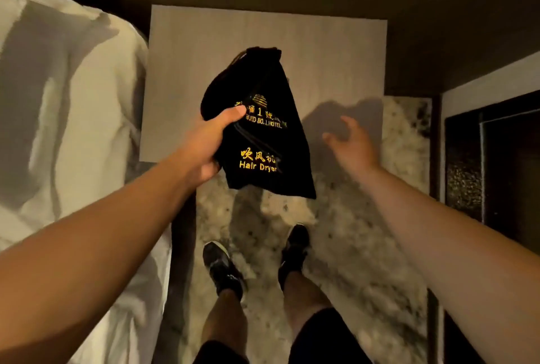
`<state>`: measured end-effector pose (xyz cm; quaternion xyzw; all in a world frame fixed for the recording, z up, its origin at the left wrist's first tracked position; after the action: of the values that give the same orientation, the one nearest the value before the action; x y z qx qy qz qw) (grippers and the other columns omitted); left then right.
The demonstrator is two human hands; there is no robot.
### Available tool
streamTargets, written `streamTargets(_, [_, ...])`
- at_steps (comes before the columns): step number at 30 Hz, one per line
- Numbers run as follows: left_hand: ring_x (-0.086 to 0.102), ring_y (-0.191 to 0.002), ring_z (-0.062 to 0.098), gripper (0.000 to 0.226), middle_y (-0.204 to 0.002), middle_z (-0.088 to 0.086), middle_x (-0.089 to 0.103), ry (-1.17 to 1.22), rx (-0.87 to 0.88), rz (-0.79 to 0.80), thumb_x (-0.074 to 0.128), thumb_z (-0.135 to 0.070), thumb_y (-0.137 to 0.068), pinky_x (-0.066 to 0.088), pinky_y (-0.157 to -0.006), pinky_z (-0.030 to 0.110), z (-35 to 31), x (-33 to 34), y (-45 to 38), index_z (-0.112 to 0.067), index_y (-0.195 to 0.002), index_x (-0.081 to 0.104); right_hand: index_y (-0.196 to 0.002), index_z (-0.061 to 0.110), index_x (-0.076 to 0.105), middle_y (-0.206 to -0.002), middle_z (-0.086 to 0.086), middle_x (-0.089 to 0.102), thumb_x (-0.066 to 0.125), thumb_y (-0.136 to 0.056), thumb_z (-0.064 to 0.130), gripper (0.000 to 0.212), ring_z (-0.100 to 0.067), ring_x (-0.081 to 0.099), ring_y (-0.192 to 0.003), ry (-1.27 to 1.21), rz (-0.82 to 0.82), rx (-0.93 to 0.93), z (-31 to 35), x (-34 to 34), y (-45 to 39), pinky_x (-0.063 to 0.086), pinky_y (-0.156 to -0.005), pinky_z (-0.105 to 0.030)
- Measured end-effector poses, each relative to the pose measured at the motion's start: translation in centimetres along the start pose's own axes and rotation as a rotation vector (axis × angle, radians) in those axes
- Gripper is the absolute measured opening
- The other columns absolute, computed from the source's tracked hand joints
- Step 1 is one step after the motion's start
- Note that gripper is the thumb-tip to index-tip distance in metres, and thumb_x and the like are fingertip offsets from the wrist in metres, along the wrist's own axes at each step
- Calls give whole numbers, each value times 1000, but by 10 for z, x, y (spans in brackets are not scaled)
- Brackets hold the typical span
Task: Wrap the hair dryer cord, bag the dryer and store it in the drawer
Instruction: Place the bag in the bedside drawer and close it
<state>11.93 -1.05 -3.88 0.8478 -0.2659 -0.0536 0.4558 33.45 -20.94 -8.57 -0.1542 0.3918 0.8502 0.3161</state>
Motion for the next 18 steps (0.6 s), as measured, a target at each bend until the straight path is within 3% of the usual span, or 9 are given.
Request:
streamTargets(3, [73,-106,29,61,-125,13,72,4,38,20,75,-23,-85,62,-77,40,-3,9,-37,-16,-141,51,-152,17,30,-158,-11,33,57,-95,45,69,-37,30,-143,206,-143,-89,-4,-16,-39,29,-115,-46])
streamTargets(8, [72,-108,27,59,-131,11,69,-36,37,53,69,-30,-92,62,-78,38,-1,13,-78,-15,-144,47,-157,24,6,-167,-1,-2,39,-92,64,83,-29,-3,-152,642,-144,-135,-40,12,-68,7,-119,-58])
streamTargets(13, [72,-110,26,54,-132,11,68,-117,32,118,64,-34,-95,62,-79,37,-1,30,-115,-13,-142,49,-156,29,5,-167,0,0,27,-90,71,82,-27,-3,-152,698,-275,-181,-57,20,-73,4,-119,-60])
streamTargets(18, [74,-104,29,59,-124,15,72,-94,117,72,77,-28,-86,62,-82,41,-13,33,-142,-10,-136,52,-156,28,7,-167,-1,3,25,-91,72,81,-27,-1,-152,702,-335,-196,-58,21,-74,5,-119,-60])
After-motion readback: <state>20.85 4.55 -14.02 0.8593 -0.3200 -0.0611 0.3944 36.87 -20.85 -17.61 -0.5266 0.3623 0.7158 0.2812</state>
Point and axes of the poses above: each hand's wrist, its own y-axis away from the middle knuckle, its own x-axis out of the palm, z = x × y, the point moved 10 cm from there along -y, towards the middle knuckle
